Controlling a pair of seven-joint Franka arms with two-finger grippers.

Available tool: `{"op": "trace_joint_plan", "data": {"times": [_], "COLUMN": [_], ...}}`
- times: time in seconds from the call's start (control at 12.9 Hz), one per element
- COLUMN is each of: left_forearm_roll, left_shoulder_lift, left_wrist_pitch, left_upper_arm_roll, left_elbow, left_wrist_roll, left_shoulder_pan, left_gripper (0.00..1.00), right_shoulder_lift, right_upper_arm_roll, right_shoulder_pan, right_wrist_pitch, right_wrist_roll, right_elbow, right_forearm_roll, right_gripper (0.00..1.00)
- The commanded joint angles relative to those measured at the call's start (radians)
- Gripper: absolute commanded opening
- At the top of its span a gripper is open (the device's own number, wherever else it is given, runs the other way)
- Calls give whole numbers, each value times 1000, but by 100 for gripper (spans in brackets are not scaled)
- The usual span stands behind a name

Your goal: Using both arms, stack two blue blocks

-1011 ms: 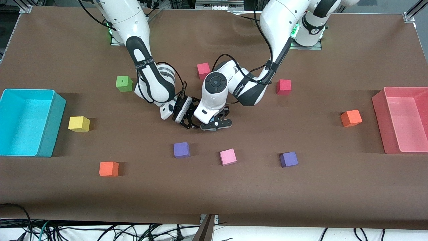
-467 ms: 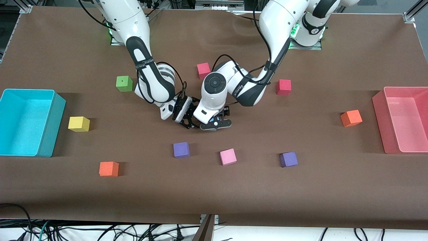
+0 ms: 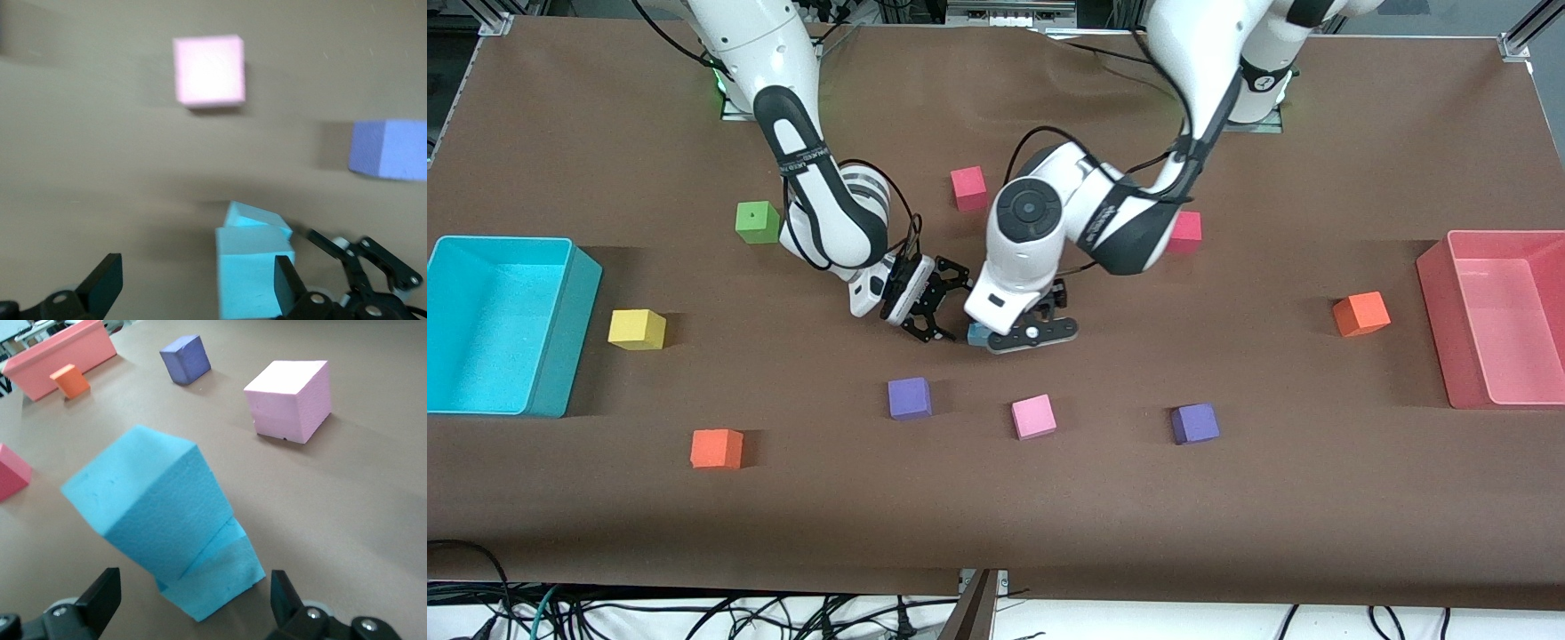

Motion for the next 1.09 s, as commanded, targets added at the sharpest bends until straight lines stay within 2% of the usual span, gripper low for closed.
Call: {"op": "trace_joint_plan", "data": {"times": [0.0,0.16,0.31,0.47,0.62,0.78,0.93,1.01], "left_forearm_roll": [-10,-4,-4,-4,15,35,35,35], "left_shoulder_lift": [-191,-316,-430,-502,-564,-621,-651,-659], "left_wrist_pitch": [-29,-67,-127,-234,-331,-357,-374,-385], "left_upper_arm_roll": [-53,-95,-95,-90,-84,-80,-8,29], "left_elbow": [-189,-299,-375,-393,-404,-424,-424,-422], "left_wrist_roll": [130,164,286,415,518,662,817,878], "left_shoulder_pan": [124,219,291,374,457,538,557,557], "left_gripper": [100,100,100,100,100,100,100,100], "right_shoulder_lift": [-123,-183,-220,-251,-290,-332,-376,-398], "right_upper_arm_roll": [-1,-1,-1,-7,-27,-53,-94,-120], "right_shoulder_pan": [-17,-38,-75,-117,-164,-212,-229,-235], "right_wrist_pitch": [-16,-59,-126,-204,-315,-437,-536,-565], "right_wrist_roll": [177,442,619,780,973,1127,1272,1355], "right_elbow": [-118,-155,-166,-180,-178,-168,-154,-135], "right_forearm_roll": [-113,-325,-476,-635,-850,-1072,-1301,-1445], "right_gripper": [99,99,99,99,99,99,99,99]}}
